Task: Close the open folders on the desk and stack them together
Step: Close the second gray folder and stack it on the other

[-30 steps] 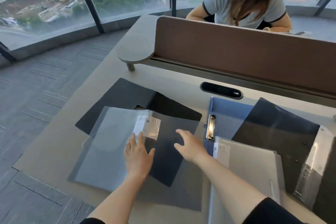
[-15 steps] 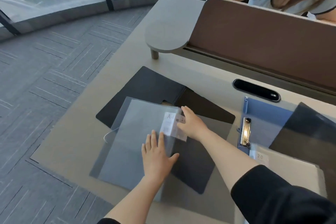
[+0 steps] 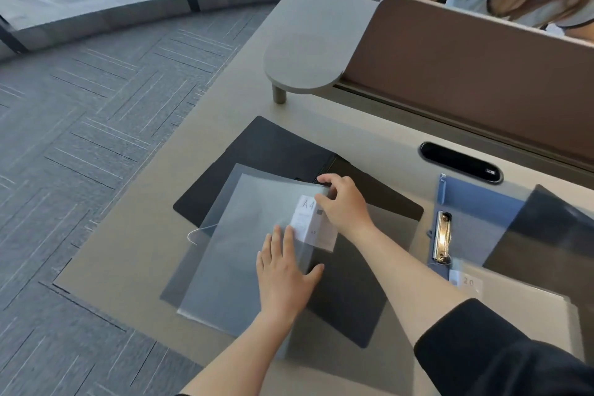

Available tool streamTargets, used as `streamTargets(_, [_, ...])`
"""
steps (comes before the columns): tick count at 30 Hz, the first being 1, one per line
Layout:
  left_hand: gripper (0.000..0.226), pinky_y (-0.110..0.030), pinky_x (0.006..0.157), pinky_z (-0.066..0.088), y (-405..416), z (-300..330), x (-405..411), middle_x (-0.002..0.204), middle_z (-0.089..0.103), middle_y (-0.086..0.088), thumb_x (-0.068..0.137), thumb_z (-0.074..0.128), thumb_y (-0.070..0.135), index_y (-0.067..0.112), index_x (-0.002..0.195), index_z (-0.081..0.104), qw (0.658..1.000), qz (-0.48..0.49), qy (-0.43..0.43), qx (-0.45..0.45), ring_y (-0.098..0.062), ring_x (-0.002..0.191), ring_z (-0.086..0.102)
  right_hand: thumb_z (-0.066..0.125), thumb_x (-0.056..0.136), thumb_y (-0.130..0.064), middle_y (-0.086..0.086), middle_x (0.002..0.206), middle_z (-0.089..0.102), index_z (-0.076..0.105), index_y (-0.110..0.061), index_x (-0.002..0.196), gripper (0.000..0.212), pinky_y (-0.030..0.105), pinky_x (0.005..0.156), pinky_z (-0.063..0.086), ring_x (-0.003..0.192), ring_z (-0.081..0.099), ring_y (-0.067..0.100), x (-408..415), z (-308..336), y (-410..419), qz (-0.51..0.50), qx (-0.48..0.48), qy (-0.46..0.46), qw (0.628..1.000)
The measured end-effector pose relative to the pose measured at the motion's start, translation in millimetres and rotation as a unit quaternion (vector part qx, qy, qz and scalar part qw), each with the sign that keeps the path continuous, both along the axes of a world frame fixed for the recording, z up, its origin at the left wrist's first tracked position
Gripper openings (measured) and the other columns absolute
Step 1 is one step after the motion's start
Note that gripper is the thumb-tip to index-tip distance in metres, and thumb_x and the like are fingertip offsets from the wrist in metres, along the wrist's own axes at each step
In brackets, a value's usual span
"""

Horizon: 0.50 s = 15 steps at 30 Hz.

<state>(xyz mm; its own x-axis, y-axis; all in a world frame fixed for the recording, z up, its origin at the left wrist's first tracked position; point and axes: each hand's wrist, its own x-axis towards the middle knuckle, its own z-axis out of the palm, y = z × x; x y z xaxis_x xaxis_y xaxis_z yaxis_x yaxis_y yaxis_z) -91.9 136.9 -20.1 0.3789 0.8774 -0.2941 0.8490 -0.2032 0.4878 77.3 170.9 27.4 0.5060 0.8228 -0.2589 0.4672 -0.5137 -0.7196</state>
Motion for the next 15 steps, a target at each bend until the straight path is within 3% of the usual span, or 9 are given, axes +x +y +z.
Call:
streamTargets(5, [0.086,-0.042,0.124,0.023,1,23,7,0.165,0.022,0.001,0.088,0.063,0.055,0.025,0.156,0.021,0.998,0.010,-0.068,-0.005,-0.023,0.151,0.021,0.064,0.087,-0.017,0.004,0.097,0.058,0.058,-0.030,0.103,0.022,0.010,0.055,0.047,0.080,0.056,0.013,-8,28,-7,-0.048,0.083,0.045,0.994])
streamTargets(9, [0.068,-0.040,0.110,0.042,1,49,12,0.152,0.046,0.003,0.090,0.065,0.043,0.022,0.150,0.040,0.991,0.026,-0.128,0.006,-0.023,0.138,0.042,0.065,0.086,-0.012,-0.001,0.079,0.054,0.061,-0.020,0.102,0.018,0.010,0.052,0.045,0.070,0.053,0.010,-14,56,-15,-0.071,0.146,0.087,0.983])
streamTargets(12, [0.040,-0.038,0.079,0.052,-2,70,14,0.115,0.066,0.012,0.089,0.061,0.033,0.030,0.128,0.056,0.986,0.031,-0.164,0.017,-0.019,0.107,0.058,0.065,0.087,-0.011,-0.004,0.074,0.052,0.062,-0.017,0.101,0.016,0.014,0.056,0.046,0.068,0.051,0.009,-15,74,-23,-0.077,0.187,0.106,0.974])
streamTargets(14, [0.012,-0.033,0.062,0.042,-5,84,18,0.079,0.060,0.013,0.089,0.058,0.026,0.035,0.096,0.055,0.981,0.033,-0.189,0.025,-0.018,0.079,0.054,0.065,0.087,-0.009,-0.004,0.073,0.050,0.062,-0.017,0.099,0.015,0.012,0.055,0.044,0.066,0.048,0.009,-13,85,-28,-0.082,0.223,0.129,0.963])
streamTargets(15, [0.016,-0.032,0.058,0.037,-6,91,20,0.067,0.053,0.011,0.089,0.058,0.024,0.036,0.084,0.049,0.978,0.035,-0.203,0.027,-0.018,0.069,0.048,0.065,0.087,-0.008,-0.003,0.076,0.051,0.062,-0.019,0.099,0.016,0.011,0.056,0.043,0.067,0.048,0.010,-11,90,-31,-0.085,0.241,0.132,0.958])
